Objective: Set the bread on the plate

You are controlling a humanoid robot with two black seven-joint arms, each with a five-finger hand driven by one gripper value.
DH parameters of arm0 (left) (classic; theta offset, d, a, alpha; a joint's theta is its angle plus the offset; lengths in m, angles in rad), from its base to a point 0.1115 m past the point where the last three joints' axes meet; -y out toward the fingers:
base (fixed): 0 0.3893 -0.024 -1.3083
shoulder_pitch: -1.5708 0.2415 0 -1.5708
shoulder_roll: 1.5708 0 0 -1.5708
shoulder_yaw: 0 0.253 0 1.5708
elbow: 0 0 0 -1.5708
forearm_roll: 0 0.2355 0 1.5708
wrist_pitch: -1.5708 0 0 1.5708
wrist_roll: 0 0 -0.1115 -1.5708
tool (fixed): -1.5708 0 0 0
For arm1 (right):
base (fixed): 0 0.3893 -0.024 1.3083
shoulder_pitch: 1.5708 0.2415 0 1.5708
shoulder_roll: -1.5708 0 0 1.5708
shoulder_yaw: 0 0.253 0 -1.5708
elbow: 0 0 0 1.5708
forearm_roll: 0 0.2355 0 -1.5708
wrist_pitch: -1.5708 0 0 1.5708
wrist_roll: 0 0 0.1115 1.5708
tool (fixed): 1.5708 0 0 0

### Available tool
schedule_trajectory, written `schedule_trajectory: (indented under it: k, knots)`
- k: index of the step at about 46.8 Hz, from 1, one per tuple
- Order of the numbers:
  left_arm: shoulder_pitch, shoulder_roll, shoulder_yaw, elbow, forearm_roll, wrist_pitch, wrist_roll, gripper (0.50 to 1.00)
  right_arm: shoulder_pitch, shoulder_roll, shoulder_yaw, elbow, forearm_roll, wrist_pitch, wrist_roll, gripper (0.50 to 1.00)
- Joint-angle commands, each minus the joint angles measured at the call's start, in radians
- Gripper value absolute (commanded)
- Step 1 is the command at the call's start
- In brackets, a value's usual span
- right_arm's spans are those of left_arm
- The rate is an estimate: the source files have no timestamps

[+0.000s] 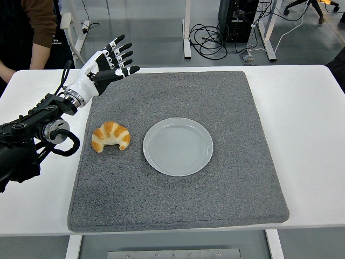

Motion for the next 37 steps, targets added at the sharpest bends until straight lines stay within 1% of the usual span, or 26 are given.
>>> schedule_trajectory:
  k: [1, 37]
  knots:
    - [-0.001, 0.000, 0.000, 0.000, -0.001, -0.001, 0.000, 0.969, 0.000, 0.000, 0.000, 0.000, -0.001, 0.000, 0.000, 1.000]
    - [0.006, 0.002, 0.001, 0.000, -0.005, 0.001, -0.001, 0.968, 0.000, 0.000, 0.000, 0.000, -0.001, 0.000, 0.000, 1.000]
